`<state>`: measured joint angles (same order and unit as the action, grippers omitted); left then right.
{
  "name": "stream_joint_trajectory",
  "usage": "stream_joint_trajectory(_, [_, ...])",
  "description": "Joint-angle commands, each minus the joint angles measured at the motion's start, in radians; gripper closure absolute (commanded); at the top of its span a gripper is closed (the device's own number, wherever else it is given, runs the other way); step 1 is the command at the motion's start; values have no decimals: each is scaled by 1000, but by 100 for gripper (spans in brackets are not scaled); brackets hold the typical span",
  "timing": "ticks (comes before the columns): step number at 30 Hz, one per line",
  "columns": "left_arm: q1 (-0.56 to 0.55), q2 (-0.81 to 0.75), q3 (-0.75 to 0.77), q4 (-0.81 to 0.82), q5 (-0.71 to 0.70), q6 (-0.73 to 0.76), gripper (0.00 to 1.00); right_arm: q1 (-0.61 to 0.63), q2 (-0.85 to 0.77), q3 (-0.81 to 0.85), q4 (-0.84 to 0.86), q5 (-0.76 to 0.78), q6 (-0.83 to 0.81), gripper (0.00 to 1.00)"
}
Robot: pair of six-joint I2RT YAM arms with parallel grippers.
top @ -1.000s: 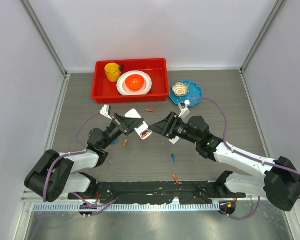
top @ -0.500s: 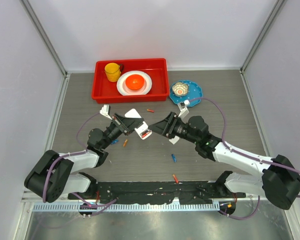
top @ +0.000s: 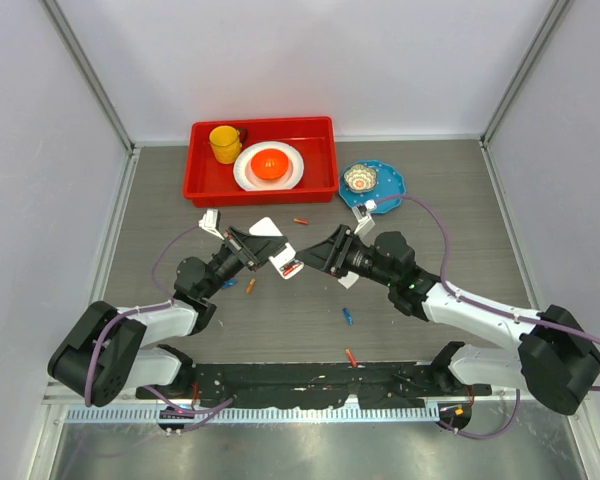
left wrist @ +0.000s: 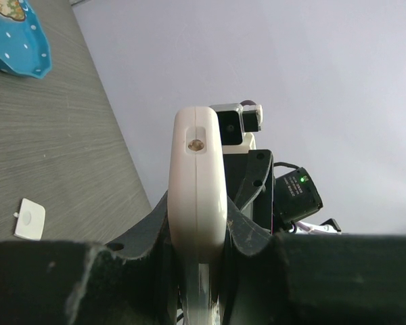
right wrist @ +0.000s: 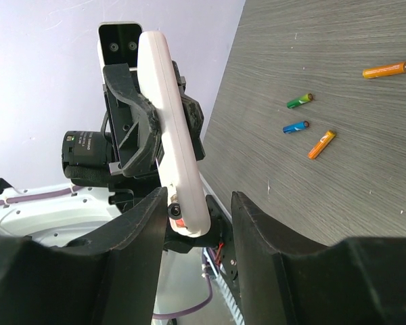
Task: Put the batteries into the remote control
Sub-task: Load the battery into the remote control.
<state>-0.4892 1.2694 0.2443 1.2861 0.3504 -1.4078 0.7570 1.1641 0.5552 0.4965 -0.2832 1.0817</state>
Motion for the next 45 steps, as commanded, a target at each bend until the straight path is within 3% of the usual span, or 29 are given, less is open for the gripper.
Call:
stream_joint_trajectory(1, [-3, -27, 6, 260, -7, 4, 100, -1, 12, -1, 46, -16, 11, 53])
stream_joint_trajectory(15, [-31, -33, -16, 260, -102, 18, 100, 4, 52, -31, 143, -1, 66, 51])
stream_joint_trajectory(27, [-32, -15, -26, 260, -97, 33, 99, 1, 17, 25, 105, 12, 53, 36])
stream_joint_trajectory(45, [-32, -36, -20, 260, -114, 38, 100, -33, 0, -51, 140, 10, 89, 43])
